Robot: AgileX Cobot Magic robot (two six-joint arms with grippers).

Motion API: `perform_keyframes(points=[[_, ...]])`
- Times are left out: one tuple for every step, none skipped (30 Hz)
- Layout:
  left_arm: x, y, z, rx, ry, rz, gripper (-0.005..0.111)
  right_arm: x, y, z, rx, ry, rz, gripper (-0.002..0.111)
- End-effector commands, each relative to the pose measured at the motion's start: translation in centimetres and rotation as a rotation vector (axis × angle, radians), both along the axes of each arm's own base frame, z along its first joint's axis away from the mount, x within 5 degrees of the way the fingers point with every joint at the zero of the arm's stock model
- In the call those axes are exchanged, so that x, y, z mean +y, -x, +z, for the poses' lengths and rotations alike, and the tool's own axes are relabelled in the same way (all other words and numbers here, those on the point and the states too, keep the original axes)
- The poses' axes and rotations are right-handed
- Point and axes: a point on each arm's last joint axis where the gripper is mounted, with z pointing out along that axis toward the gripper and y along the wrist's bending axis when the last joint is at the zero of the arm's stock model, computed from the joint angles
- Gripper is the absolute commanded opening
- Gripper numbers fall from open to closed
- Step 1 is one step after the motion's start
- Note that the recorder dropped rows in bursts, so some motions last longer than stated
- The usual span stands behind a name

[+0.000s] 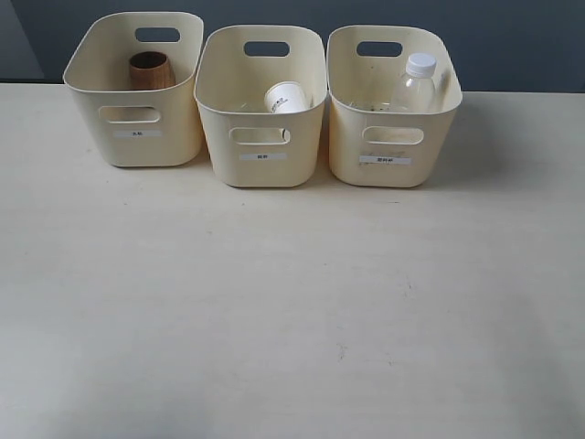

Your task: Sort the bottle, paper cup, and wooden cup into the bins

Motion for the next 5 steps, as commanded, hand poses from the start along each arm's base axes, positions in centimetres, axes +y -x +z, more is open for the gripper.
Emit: perform_keyframes(points=[[-0.04,0.03,0.03,-0.008,0.003,-0.007,0.0,-0.07,0.04,-0.16,0.001,-0.002,-0.009,-0.001],[-0.04,0.03,0.03,-0.008,0.003,-0.007,0.0,-0.07,0.04,-0.16,0.001,-0.002,-0.009,-0.001],[-0.04,0.03,0.03,-0.008,0.003,-0.007,0.0,-0.07,0.04,-0.16,0.001,-0.002,-0.009,-0.001],[-0.04,0.03,0.03,-0.008,0.003,-0.007,0.0,-0.07,0.04,-0.16,0.001,-0.002,-0.009,-0.001],[-0.04,0.03,0.03,-0.008,0.003,-0.007,0.0,-0.07,0.04,-0.16,0.001,-0.002,-0.009,-0.001]])
